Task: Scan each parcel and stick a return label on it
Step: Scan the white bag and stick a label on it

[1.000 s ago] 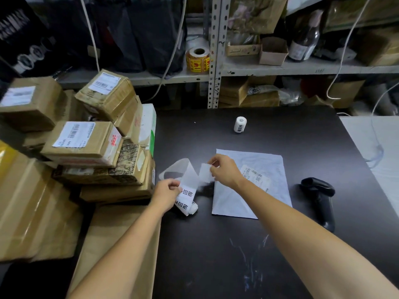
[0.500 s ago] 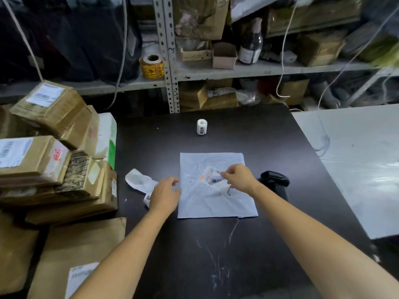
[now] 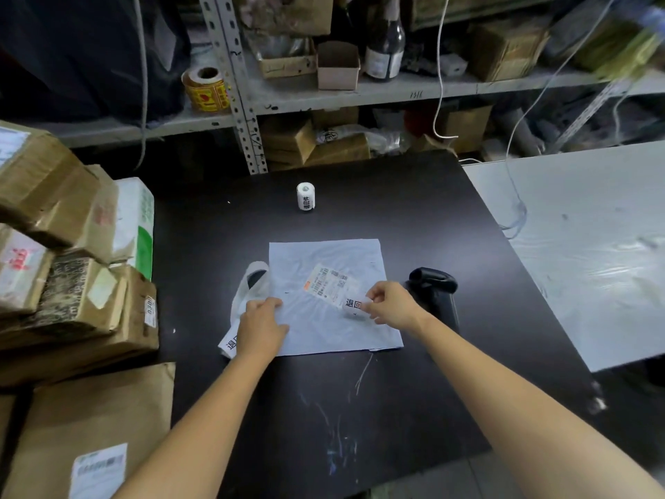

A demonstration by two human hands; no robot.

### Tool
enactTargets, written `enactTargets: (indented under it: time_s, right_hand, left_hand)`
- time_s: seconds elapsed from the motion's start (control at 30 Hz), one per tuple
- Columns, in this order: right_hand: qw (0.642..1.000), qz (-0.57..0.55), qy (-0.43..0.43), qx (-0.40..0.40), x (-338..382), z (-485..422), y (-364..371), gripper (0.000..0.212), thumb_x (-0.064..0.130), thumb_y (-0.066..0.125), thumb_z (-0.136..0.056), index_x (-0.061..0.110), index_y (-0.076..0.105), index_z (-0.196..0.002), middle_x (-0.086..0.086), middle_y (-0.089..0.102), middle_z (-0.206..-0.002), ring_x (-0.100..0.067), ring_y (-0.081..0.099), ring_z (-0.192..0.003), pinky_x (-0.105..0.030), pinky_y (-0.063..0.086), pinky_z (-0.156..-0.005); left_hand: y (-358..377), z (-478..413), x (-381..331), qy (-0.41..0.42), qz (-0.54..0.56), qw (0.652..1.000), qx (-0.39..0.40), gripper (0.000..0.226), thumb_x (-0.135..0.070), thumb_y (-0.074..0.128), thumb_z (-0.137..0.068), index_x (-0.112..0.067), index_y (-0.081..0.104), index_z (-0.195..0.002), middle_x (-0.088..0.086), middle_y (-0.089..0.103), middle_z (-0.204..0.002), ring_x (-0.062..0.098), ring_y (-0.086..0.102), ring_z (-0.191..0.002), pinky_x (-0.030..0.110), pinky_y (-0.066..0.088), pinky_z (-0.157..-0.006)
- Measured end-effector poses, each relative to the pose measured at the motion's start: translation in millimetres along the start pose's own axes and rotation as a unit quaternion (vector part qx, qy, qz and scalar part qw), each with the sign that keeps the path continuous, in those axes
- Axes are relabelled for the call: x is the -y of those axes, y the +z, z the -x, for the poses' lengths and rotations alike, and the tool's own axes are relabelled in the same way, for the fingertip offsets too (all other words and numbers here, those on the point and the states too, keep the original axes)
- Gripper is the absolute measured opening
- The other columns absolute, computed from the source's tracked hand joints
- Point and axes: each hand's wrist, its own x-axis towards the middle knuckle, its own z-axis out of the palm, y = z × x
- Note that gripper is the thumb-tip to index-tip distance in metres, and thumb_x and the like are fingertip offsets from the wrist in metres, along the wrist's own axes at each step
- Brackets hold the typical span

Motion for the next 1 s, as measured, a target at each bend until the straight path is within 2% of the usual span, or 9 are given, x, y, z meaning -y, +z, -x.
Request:
enactTargets:
  time_s: [0.2, 0.27, 0.37, 0.5, 0.63, 0.7, 0.8, 0.93, 1.0]
  right_hand:
    - [0.998, -0.053, 0.022, 0.012, -6.6, -1.1, 3.1, 0.013, 0.006, 0.069, -0.088, 0.01, 0.059, -0.096, -0.004, 0.055, -0.081, -0.02, 0.06, -0.075, -0.033, 0.056, -0.069]
    - [0.996, -0.079, 0.029, 0.019, -8.6, 1.0, 3.1, 0.013, 0.006, 0.068, -0.088, 0.009, 0.059, -0.096, -0.005, 0.056, -0.08, -0.019, 0.061, -0.072, -0.031, 0.055, -0.067]
    - [0.994, -0.095, 0.035, 0.028, -11.1, 3.1, 2.6, 0.014, 0.005, 0.069, -0.088, 0.007, 0.059, -0.098, -0.005, 0.058, -0.077, -0.018, 0.059, -0.065, -0.031, 0.051, -0.061]
    - [0.997, -0.064, 0.04, 0.03, -16.4, 1.1, 4.5, 0.018, 0.007, 0.069, -0.088, 0.006, 0.059, -0.103, -0.006, 0.058, -0.079, -0.023, 0.056, -0.069, -0.033, 0.046, -0.058]
    - [0.999, 0.001, 0.03, 0.013, -22.2, -1.7, 9.1, 0.02, 0.01, 0.072, -0.086, 0.009, 0.06, -0.102, 0.0, 0.053, -0.076, -0.015, 0.054, -0.059, -0.024, 0.046, -0.05]
    - [0.999, 0.028, 0.021, 0.002, -24.0, -3.3, 10.9, 0.019, 0.011, 0.074, -0.085, 0.012, 0.059, -0.097, 0.002, 0.052, -0.075, -0.016, 0.055, -0.062, -0.025, 0.049, -0.053]
    - [0.997, 0.071, 0.007, -0.016, -27.0, -5.3, 12.8, 0.019, 0.016, 0.077, -0.082, 0.016, 0.059, -0.09, 0.004, 0.052, -0.075, -0.019, 0.055, -0.072, -0.032, 0.051, -0.07]
    - [0.993, 0.115, -0.003, -0.037, -28.1, -6.3, 16.7, 0.024, 0.025, 0.079, -0.079, 0.018, 0.058, -0.09, 0.007, 0.053, -0.078, -0.013, 0.051, -0.071, -0.021, 0.039, -0.059]
    - [0.99, 0.13, -0.003, -0.046, -28.4, -7.3, 19.4, 0.024, 0.027, 0.079, -0.078, 0.02, 0.058, -0.088, 0.007, 0.055, -0.081, -0.013, 0.053, -0.073, -0.023, 0.039, -0.059]
  left_hand:
    - [-3.4, -4.5, 5.1, -0.008, 0.005, 1.0, 0.019, 0.056, -0.031, 0.074, -0.08, -0.035, 0.048, -0.13, 0.006, 0.048, -0.12, 0.027, 0.058, -0.099, 0.041, 0.052, -0.083]
    - [-3.8, -5.0, 6.1, -0.014, 0.023, 0.999, 0.026, 0.056, -0.03, 0.074, -0.08, -0.037, 0.048, -0.13, 0.006, 0.05, -0.117, 0.026, 0.06, -0.094, 0.04, 0.053, -0.082]
    - [-5.1, -7.1, 9.6, -0.012, 0.045, 0.998, 0.034, 0.056, -0.03, 0.075, -0.08, -0.038, 0.048, -0.128, 0.003, 0.052, -0.118, 0.023, 0.061, -0.095, 0.04, 0.053, -0.083]
    - [-5.2, -8.7, 12.7, -0.004, 0.05, 0.998, 0.037, 0.054, -0.032, 0.075, -0.08, -0.039, 0.049, -0.127, 0.001, 0.054, -0.12, 0.022, 0.061, -0.098, 0.041, 0.054, -0.085]
    - [-4.2, -8.4, 13.5, -0.003, 0.044, 0.998, 0.034, 0.054, -0.033, 0.075, -0.08, -0.041, 0.048, -0.126, 0.0, 0.052, -0.119, 0.021, 0.061, -0.097, 0.04, 0.054, -0.084]
    - [-4.4, -8.5, 13.8, 0.0, 0.043, 0.998, 0.037, 0.053, -0.034, 0.074, -0.081, -0.041, 0.047, -0.126, 0.0, 0.052, -0.119, 0.021, 0.061, -0.095, 0.04, 0.054, -0.083]
    - [-4.2, -8.8, 14.1, 0.002, 0.039, 0.999, 0.038, 0.052, -0.034, 0.073, -0.082, -0.041, 0.047, -0.126, 0.001, 0.051, -0.119, 0.022, 0.061, -0.095, 0.04, 0.054, -0.083]
    - [-3.4, -7.9, 14.1, 0.003, 0.031, 0.999, 0.036, 0.052, -0.035, 0.072, -0.083, -0.042, 0.045, -0.126, 0.0, 0.05, -0.118, 0.021, 0.06, -0.094, 0.04, 0.054, -0.081]
    - [-3.7, -8.2, 14.0, 0.003, 0.029, 0.999, 0.037, 0.052, -0.035, 0.072, -0.083, -0.042, 0.045, -0.126, 0.0, 0.05, -0.118, 0.021, 0.059, -0.094, 0.039, 0.054, -0.081]
